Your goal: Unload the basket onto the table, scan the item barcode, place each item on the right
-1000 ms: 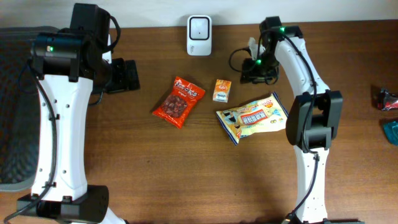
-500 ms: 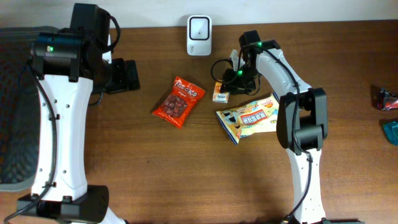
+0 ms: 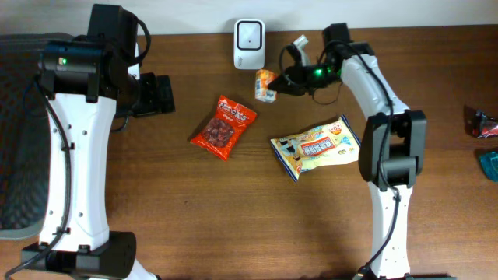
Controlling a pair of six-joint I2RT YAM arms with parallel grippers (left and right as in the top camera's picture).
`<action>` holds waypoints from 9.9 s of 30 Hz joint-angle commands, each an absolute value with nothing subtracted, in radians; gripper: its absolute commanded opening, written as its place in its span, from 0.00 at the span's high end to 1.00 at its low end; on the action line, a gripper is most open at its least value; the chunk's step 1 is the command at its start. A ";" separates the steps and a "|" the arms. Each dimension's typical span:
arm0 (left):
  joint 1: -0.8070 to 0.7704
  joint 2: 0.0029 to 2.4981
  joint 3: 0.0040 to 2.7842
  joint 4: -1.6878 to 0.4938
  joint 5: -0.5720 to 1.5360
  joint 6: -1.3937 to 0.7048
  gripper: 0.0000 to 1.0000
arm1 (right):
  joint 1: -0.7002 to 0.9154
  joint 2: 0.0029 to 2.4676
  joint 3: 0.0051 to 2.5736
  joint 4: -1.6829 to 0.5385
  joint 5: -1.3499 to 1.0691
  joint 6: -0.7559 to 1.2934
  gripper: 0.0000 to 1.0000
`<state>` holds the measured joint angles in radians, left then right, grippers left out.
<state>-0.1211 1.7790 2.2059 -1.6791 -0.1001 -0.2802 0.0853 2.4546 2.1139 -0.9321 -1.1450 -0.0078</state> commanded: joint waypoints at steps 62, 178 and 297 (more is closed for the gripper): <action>-0.115 1.773 2.205 -1.678 -0.091 -0.287 0.01 | 0.431 2.533 2.292 -0.247 0.343 -0.875 0.96; -0.606 2.346 1.943 -0.947 0.541 -0.400 1.00 | -0.060 1.942 1.327 -0.865 -0.336 0.237 0.96; -0.640 2.629 2.357 -1.216 0.386 -0.358 1.00 | -0.099 2.005 1.373 -0.991 -0.233 0.105 0.96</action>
